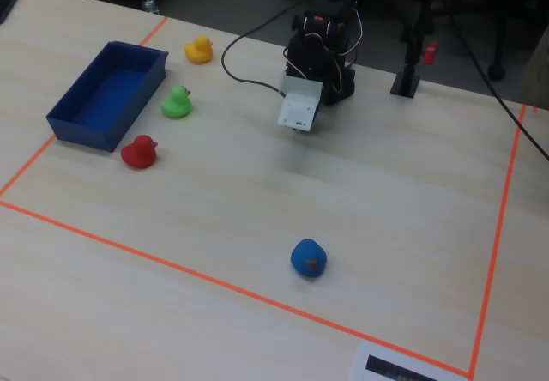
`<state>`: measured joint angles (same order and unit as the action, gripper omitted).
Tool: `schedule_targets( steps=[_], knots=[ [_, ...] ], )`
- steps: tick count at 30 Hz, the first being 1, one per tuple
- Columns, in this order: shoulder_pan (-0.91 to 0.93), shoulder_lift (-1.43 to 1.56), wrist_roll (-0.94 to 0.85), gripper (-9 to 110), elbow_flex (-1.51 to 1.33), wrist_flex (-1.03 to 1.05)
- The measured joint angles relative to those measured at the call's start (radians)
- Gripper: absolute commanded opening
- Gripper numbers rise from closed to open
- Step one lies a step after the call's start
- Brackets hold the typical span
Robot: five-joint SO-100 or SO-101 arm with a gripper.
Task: Grasp red duck and put it into box.
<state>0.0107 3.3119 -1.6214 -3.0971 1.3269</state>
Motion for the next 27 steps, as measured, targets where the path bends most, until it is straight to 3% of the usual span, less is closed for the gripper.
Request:
schedule_targets(
  steps=[21, 27],
  knots=[
    [0.0, 0.0, 0.0, 5, 0.0, 0.0],
    [-0.012, 0.0, 0.0, 0, 0.0, 0.0]
  ],
)
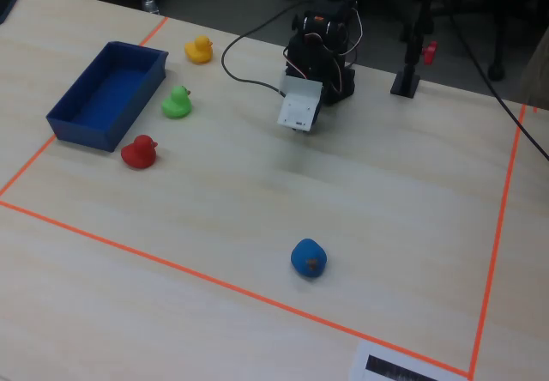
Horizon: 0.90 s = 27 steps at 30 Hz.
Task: Grasp red duck and put it into box.
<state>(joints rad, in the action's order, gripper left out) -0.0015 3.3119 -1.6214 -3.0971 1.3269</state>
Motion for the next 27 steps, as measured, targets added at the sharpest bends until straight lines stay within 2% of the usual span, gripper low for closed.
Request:
schedule_targets(
  steps=[4, 11, 18, 24, 27],
  knots=[
    [-0.014, -0.006, -0.003, 0, -0.002, -0.028],
    [0.097, -0.267, 0.008, 0, 0.1, -0.371],
    [0.163, -0.612, 0.092, 0, 0.465, -0.449],
    [0.264, -0.977, 0.167, 0, 0.891, -0.468],
    [0.325, -1.152, 0.176, 2, 1.095, -0.54]
  ],
)
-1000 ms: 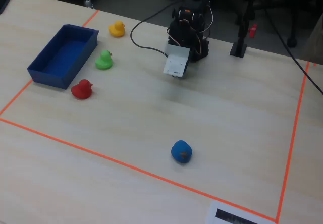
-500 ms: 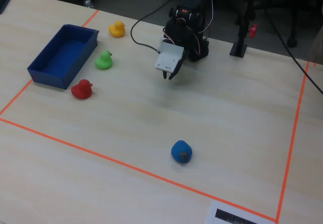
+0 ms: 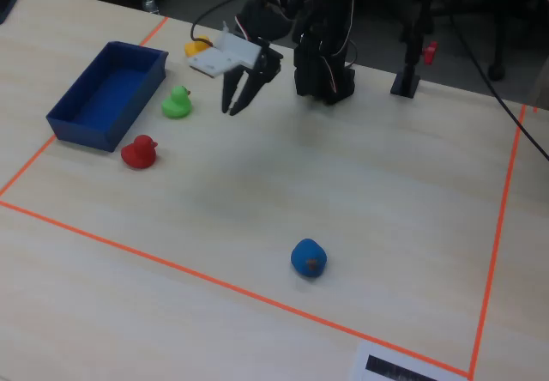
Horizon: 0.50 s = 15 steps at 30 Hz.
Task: Grasp red duck and put it into box.
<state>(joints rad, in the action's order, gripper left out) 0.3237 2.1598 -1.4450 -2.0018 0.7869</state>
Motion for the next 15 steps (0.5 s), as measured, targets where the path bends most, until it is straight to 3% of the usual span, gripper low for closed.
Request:
schedule_targets(
  steps=[6, 15],
  knots=[
    [0.152, -0.299, 0.0, 18, 0.279, -0.212],
    [0.334, -0.652, -0.049, 25, 0.437, -0.39]
  ],
)
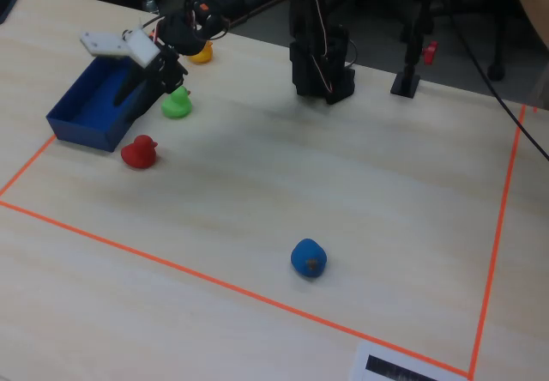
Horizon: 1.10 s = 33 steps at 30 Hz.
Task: Grasp red duck and put it into box.
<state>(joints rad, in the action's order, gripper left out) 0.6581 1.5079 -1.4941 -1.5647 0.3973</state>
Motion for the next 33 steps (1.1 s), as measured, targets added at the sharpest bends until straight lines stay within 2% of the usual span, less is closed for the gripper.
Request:
schedule_targets(
  steps=[12, 33],
  knots=[
    [0.087, -0.233, -0.054, 28, -0.005, -0.233],
    [0.117, -0.189, -0.098, 27, -0.202, -0.112]
  ],
)
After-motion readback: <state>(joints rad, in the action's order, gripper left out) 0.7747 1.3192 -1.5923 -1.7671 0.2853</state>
